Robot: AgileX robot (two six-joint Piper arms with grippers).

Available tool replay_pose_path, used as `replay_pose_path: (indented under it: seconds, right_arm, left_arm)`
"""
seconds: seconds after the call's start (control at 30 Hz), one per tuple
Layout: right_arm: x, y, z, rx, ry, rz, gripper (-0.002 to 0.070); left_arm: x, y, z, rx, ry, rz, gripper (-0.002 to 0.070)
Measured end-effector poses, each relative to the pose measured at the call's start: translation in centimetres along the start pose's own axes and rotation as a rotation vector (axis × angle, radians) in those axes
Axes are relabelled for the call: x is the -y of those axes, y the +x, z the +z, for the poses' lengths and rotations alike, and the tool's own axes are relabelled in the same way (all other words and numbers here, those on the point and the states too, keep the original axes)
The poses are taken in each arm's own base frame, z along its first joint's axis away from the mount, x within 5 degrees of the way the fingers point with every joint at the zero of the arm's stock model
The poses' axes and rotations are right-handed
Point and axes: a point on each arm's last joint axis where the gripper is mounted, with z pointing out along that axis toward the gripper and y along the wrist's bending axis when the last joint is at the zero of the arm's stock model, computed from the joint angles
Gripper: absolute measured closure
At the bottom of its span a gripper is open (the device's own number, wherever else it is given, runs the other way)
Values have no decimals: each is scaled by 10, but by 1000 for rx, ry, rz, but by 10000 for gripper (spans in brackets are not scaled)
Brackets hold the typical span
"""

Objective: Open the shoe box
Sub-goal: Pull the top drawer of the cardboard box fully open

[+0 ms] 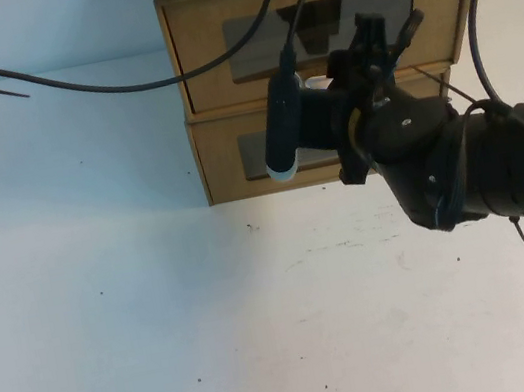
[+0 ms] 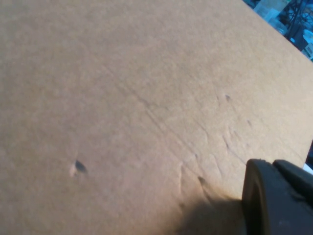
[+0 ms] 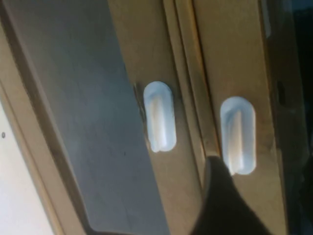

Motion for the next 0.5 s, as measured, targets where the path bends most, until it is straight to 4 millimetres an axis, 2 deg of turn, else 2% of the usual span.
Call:
replay_pose_path:
  seconds: [0.1, 0.3, 0.5]
  right_arm:
    - [-5, -1, 3, 14, -19, -10, 334]
    - [-24, 1, 16, -7, -57, -41, 321]
    - [-20, -2, 21, -26, -25, -37, 319]
  left_arm:
    - [0, 0, 0, 3, 4, 2, 680]
    - [1, 0, 0, 3, 8, 8, 680]
    - [0, 1, 1, 2, 11, 5, 680]
